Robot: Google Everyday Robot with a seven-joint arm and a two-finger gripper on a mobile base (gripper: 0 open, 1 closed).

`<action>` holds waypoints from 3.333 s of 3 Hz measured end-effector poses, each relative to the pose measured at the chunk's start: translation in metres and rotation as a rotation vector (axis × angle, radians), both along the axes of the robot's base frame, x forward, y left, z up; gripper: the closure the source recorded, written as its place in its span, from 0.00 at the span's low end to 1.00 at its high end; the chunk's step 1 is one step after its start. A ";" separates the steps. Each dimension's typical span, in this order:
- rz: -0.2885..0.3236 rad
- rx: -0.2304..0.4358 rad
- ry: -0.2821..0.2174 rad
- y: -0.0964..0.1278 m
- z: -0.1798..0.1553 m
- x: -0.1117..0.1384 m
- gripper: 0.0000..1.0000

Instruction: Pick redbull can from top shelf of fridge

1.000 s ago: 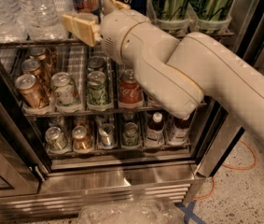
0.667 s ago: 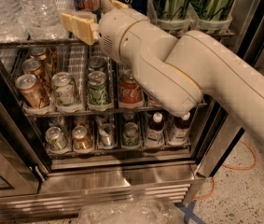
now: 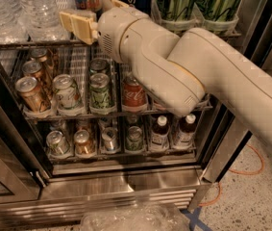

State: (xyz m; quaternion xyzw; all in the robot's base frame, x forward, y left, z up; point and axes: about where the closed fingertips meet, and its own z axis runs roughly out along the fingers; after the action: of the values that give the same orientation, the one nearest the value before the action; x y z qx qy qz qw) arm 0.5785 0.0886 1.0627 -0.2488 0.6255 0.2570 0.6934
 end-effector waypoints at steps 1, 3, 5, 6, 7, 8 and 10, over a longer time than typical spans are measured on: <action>-0.005 -0.002 0.018 0.001 -0.002 0.005 0.27; -0.009 -0.014 0.032 0.002 -0.002 0.008 0.25; -0.017 -0.030 0.047 0.000 -0.006 0.011 0.24; -0.017 -0.030 0.047 0.000 -0.002 0.010 0.43; -0.017 -0.030 0.047 0.000 -0.002 0.010 0.66; -0.017 -0.030 0.047 0.000 -0.002 0.010 0.89; -0.016 -0.030 0.047 0.000 -0.002 0.010 1.00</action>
Offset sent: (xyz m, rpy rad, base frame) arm 0.0334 0.0231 -0.0695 -0.1284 0.0477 -0.1046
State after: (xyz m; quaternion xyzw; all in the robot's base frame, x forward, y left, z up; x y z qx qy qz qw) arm 0.5888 0.0890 1.0611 -0.2479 0.6473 0.2478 0.6769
